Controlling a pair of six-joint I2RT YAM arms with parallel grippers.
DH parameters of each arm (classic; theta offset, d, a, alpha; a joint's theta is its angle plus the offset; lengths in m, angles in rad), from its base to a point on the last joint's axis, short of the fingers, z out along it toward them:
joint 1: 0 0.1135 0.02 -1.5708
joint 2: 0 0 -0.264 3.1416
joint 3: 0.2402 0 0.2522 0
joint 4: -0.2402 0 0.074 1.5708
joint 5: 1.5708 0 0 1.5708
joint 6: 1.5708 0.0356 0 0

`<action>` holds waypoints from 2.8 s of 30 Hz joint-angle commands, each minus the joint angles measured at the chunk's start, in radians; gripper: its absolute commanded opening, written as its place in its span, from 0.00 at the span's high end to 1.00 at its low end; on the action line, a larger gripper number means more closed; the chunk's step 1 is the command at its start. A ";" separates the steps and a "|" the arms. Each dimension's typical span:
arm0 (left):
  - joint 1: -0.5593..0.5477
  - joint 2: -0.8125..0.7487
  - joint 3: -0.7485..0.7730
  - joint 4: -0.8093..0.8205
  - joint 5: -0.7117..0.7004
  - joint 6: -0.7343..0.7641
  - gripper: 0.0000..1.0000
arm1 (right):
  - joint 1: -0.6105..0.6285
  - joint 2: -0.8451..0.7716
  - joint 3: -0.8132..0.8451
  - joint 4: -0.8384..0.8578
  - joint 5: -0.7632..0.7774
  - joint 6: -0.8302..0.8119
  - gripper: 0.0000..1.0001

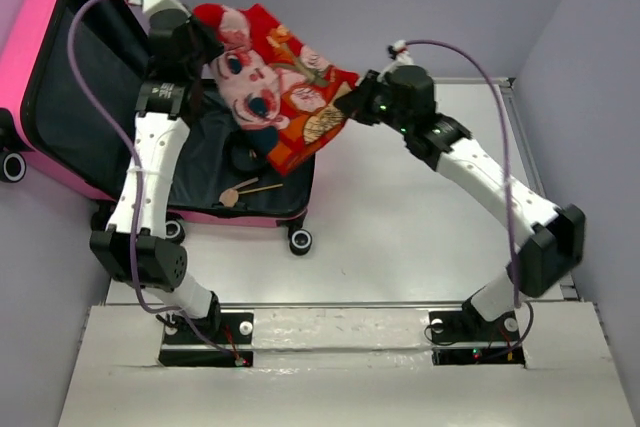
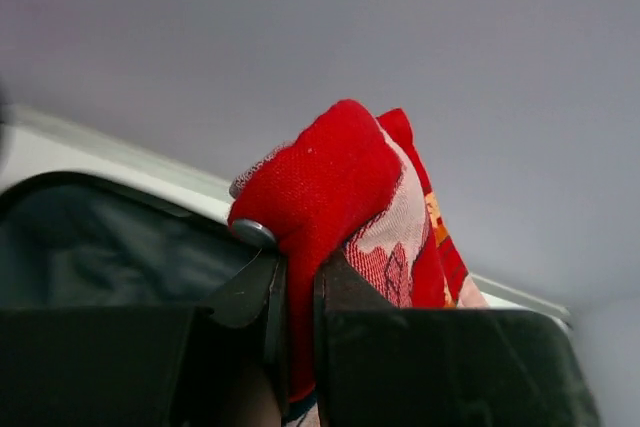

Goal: Pack the luggage

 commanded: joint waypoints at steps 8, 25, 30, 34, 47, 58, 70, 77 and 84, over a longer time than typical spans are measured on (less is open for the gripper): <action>0.198 -0.366 -0.453 -0.012 -0.140 0.055 0.01 | 0.167 0.724 0.602 -0.134 -0.108 -0.102 0.07; 0.187 -1.006 -0.903 -0.304 -0.803 0.037 0.12 | 0.167 0.427 0.498 -0.184 0.016 -0.338 0.32; 0.187 -0.992 -0.922 -0.307 -1.019 0.018 0.12 | 0.167 0.274 0.289 -0.133 -0.001 -0.399 0.74; 0.216 -0.958 -1.023 0.179 -1.128 0.348 0.14 | 0.167 0.209 0.137 -0.052 -0.156 -0.418 0.41; 0.391 -0.609 -0.874 0.047 -1.081 0.230 0.22 | 0.104 0.219 -0.166 0.059 -0.190 -0.437 0.13; 0.368 -0.567 -0.831 0.136 -1.013 0.317 0.59 | 0.104 0.336 -0.153 0.203 -0.317 -0.292 0.20; 0.359 -0.602 -0.900 0.190 -0.935 0.330 0.94 | 0.104 0.226 -0.236 0.264 -0.314 -0.216 0.23; 0.232 -0.650 -0.929 0.207 -0.950 0.373 0.94 | 0.113 0.273 -0.192 0.264 -0.361 -0.185 0.12; 0.051 -0.704 -0.963 0.268 -0.973 0.405 0.94 | 0.135 0.442 -0.081 0.204 -0.293 -0.163 0.53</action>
